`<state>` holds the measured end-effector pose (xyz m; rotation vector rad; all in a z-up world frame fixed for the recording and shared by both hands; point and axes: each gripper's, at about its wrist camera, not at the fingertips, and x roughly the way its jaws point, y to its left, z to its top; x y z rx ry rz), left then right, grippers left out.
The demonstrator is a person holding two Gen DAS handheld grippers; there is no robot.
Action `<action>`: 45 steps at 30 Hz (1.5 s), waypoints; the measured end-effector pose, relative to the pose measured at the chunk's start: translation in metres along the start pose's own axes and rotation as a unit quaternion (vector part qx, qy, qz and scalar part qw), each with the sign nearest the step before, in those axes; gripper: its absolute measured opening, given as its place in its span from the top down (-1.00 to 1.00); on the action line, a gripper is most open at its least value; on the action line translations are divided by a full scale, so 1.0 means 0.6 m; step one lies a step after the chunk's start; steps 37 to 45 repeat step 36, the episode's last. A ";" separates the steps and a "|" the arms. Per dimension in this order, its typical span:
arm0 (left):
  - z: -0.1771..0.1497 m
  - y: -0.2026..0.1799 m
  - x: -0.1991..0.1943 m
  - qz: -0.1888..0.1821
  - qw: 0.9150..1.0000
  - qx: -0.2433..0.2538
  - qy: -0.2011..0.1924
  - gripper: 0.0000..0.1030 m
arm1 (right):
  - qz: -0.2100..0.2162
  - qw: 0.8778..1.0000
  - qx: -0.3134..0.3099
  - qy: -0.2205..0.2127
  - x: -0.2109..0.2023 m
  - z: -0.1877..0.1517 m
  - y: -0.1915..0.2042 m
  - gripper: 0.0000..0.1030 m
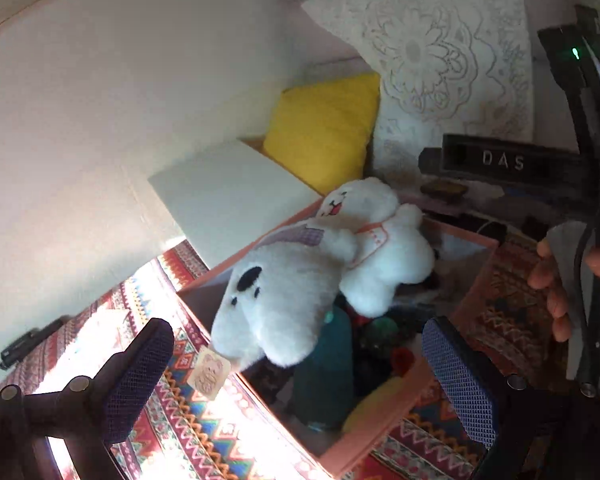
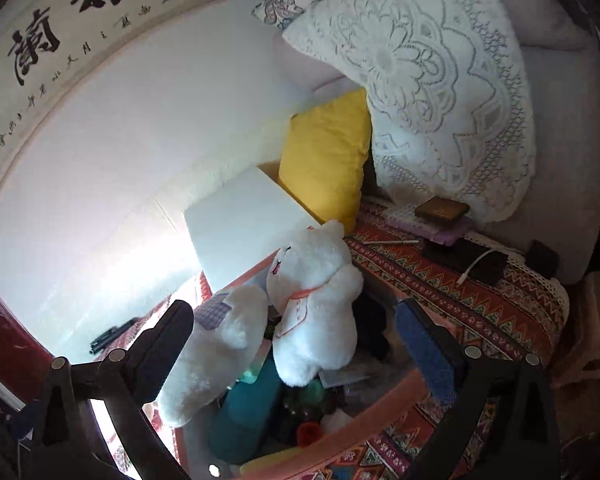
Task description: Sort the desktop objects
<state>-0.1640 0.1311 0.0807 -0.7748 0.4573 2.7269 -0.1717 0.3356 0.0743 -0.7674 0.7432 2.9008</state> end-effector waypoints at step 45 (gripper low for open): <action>-0.186 -0.052 -0.273 0.033 0.997 -0.048 -0.058 -1.00 | -0.156 0.974 -0.161 -0.028 -0.253 -0.314 0.104 -0.99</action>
